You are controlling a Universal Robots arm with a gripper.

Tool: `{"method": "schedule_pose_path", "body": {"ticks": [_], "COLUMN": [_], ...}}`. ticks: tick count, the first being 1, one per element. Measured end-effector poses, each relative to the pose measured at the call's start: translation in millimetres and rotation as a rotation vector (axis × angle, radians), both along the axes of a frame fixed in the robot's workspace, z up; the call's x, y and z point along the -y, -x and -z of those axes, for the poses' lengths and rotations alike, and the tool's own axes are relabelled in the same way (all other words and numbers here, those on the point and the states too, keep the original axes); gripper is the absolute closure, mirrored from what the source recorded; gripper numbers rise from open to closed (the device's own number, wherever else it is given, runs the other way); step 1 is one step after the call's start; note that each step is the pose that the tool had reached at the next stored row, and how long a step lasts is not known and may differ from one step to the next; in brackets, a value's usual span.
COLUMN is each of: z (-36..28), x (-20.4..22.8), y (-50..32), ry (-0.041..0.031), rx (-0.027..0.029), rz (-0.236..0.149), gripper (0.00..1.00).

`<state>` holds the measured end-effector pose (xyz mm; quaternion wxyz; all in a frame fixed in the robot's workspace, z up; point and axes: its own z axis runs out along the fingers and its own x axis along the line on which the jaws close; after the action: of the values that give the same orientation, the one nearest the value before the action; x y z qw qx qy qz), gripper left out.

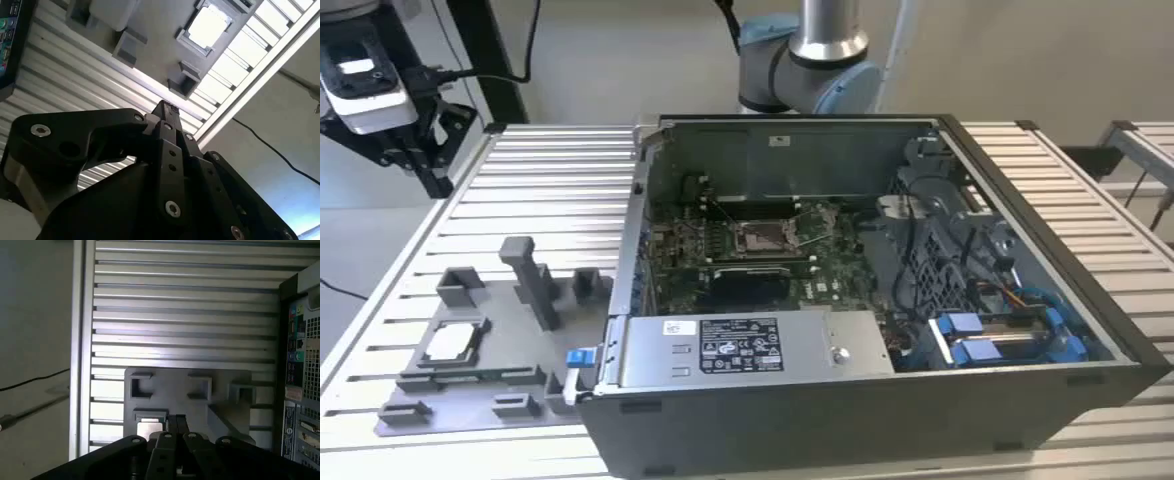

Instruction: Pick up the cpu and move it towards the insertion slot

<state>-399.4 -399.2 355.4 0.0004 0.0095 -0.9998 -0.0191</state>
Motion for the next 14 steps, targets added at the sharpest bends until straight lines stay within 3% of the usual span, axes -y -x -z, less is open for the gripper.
{"method": "schedule_pose_path", "body": {"ticks": [14], "z": [0.0], "x": [0.0], "y": [4.3], "ry": [0.0001], "rx": [-0.0001], "rz": [0.000], "gripper": [1.00]}}
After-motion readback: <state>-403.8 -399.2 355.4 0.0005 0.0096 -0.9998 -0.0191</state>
